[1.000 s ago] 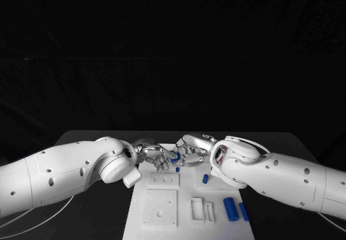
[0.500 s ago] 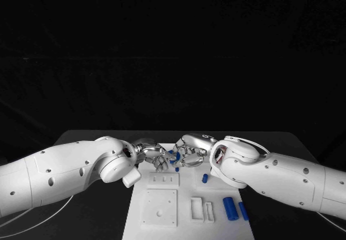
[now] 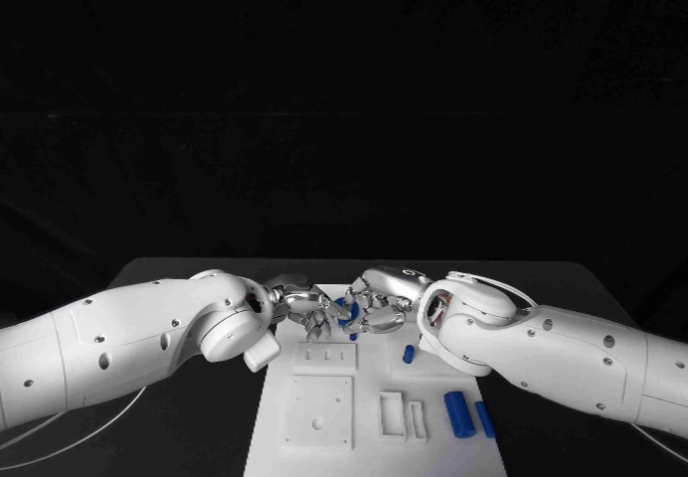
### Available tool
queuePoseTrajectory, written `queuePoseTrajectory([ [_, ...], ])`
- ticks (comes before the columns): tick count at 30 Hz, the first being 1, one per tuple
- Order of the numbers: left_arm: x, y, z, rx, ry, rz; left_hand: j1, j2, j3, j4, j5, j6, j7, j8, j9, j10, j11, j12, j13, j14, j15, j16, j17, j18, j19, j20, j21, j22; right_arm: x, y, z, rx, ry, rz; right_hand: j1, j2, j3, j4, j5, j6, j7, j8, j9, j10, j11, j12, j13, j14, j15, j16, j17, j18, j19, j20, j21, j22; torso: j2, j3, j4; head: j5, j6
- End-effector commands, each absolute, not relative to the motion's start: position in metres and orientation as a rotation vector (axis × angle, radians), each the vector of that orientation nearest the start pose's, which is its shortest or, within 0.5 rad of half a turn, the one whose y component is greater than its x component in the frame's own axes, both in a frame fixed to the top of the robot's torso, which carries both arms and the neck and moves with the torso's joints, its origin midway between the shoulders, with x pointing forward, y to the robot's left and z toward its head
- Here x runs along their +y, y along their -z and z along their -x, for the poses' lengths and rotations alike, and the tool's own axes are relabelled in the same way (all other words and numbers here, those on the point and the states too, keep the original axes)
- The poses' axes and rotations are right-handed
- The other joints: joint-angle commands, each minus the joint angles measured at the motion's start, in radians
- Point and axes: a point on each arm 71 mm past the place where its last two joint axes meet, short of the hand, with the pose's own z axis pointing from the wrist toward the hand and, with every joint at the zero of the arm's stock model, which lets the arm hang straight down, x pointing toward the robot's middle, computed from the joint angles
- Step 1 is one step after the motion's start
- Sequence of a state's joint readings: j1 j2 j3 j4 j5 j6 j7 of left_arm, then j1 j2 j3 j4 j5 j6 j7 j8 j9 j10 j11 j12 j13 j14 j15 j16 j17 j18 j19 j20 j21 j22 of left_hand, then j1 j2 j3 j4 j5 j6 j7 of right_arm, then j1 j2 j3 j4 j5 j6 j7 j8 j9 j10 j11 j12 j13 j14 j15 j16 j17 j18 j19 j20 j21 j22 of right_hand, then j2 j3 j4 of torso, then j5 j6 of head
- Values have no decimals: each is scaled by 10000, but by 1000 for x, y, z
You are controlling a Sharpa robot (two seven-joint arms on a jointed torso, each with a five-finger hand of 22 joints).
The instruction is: Assemble the parts on the task board
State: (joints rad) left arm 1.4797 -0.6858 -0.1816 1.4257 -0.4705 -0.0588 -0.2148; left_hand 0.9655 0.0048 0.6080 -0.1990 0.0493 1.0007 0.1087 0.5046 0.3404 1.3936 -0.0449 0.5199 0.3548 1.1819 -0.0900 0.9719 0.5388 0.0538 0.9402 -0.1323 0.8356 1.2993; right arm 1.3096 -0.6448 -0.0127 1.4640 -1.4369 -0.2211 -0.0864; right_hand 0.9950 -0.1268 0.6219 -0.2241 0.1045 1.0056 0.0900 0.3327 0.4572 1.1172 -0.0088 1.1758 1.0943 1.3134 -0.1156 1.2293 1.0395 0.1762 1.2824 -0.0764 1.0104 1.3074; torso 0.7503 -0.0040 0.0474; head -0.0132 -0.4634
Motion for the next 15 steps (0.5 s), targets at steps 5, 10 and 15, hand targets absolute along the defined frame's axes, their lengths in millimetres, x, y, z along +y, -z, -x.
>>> queuePoseTrajectory([
  [5, 151, 129, -520, 21110, 10377, 4751, -89, -185, -75, 116, 4, 993, -754, 488, 1650, 456, -246, 456, 233, 448, -277, 473, 213, 197, 390, -598, 358, 98, -116, 127, -508, 16039, -7772, 2769, -146, -160, -51, 51, 74, -11, 81, -17, 5, -48, -51, -62, 12, 4, -62, -86, 2, 856, 9, -26, -30, 86, -6, 6, -1, 29, -27],
  [10, 152, 130, -520, 21208, 10256, 4678, -171, -262, 4, 158, 13, 1091, -877, 651, 2217, 561, -375, 796, 425, 602, -484, 756, 336, 230, 558, -774, 643, 112, -119, 126, -509, 15951, -7807, 2511, -307, -318, -247, 65, 180, -361, 184, -219, -52, -114, 43, -107, 7, -16, 21, -138, -14, 856, -30, -30, -75, 74, -12, 8, -5, 39, -43],
  [15, 153, 130, -521, 21215, 10108, 4632, -217, -276, 71, 130, 26, 1104, -941, 687, 2753, 580, -447, 1103, 583, 699, -584, 973, 418, 219, 624, -897, 866, 88, -127, 125, -512, 15808, -7939, 2124, -572, -601, -667, 23, 476, -1037, 389, -591, -194, -301, 236, -189, 1, -103, 201, -227, -31, 856, -141, -49, -178, 46, -11, 10, -3, 39, -49],
])
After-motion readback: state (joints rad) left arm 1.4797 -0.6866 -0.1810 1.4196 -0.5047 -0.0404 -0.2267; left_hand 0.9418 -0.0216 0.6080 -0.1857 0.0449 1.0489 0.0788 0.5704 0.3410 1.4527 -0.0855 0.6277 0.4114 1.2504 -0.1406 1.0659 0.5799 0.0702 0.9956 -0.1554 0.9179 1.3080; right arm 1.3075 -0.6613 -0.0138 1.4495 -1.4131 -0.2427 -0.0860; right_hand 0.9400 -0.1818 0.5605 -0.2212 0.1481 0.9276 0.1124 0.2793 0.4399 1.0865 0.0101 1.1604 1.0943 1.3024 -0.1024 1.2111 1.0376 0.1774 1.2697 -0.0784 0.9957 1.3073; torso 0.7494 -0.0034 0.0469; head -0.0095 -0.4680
